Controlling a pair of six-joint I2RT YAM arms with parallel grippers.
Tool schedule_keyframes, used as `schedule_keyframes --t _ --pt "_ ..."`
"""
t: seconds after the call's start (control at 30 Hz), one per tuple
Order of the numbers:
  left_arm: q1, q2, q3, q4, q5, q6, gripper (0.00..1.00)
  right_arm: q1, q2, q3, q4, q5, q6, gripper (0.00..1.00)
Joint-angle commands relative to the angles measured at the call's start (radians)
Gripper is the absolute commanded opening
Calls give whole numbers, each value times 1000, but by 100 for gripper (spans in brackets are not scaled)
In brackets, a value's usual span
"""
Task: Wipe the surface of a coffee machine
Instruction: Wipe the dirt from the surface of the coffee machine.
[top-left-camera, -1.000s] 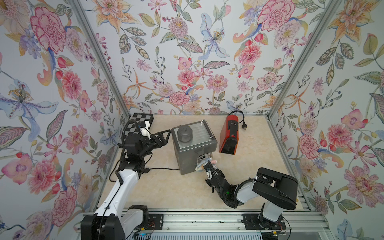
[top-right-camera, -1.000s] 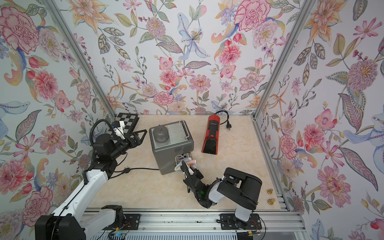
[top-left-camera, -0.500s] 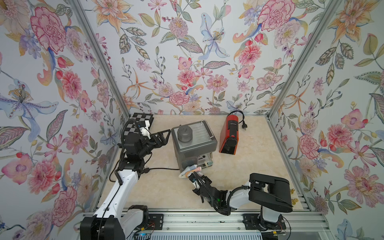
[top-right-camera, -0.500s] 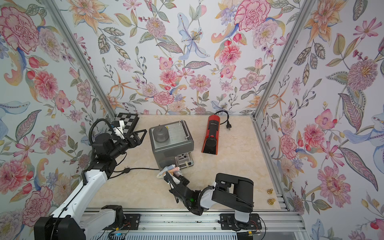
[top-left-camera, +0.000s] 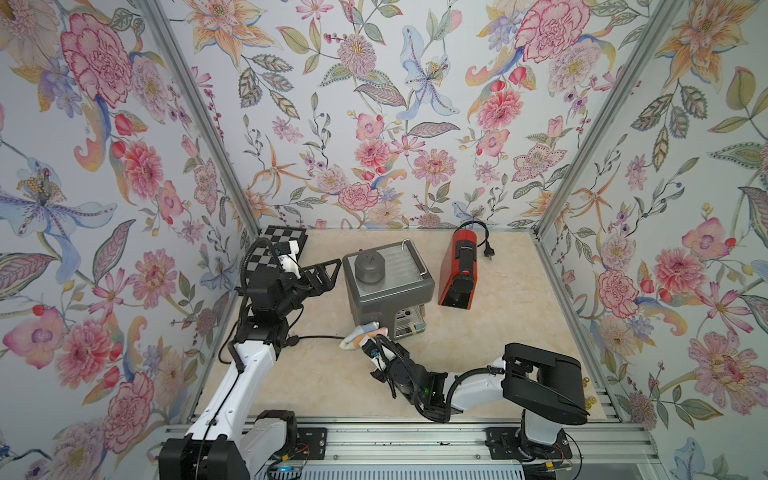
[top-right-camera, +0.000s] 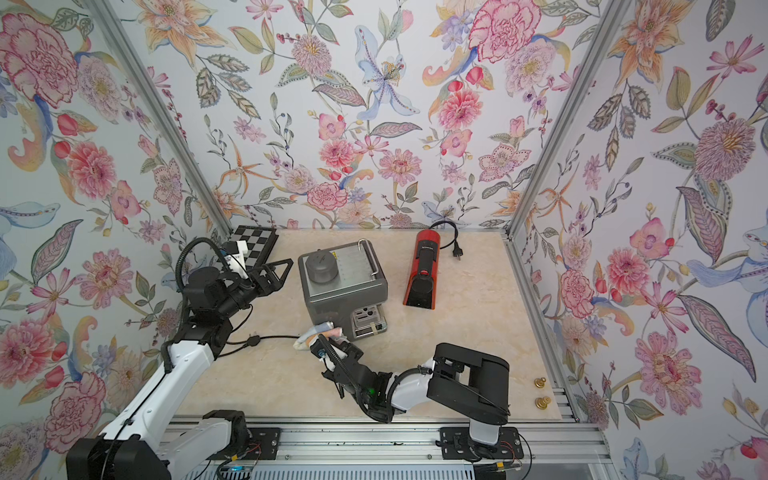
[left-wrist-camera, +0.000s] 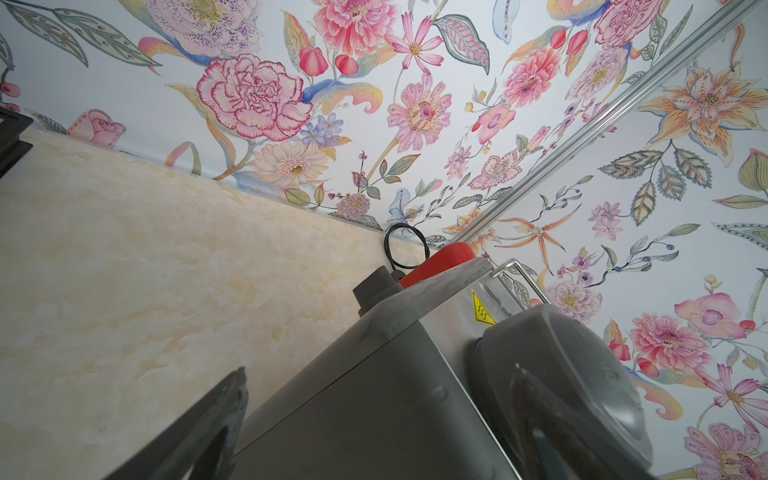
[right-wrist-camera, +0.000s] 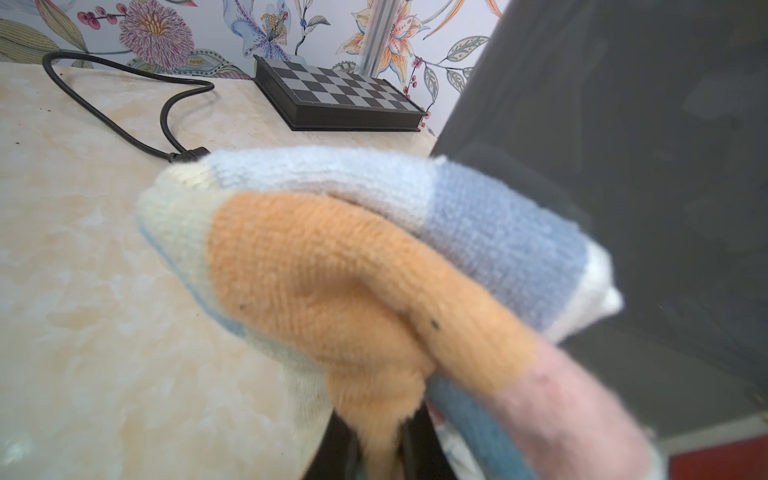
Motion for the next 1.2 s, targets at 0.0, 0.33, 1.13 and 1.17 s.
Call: schedule_keyframes --t 0.0,0.33,1.13,1.17 --pt "6 -19 -1 3 3 30 99 -51 -129 14 21 44 -76 0" --pt "5 -11 -14 21 22 31 99 -135 -423 6 -195 30 -117 0" --pt "5 37 11 75 56 9 99 -380 -604 -50 -436 -73 -36 0" --pt "5 60 23 77 56 10 99 -384 -606 -49 -440 -79 -37 0"
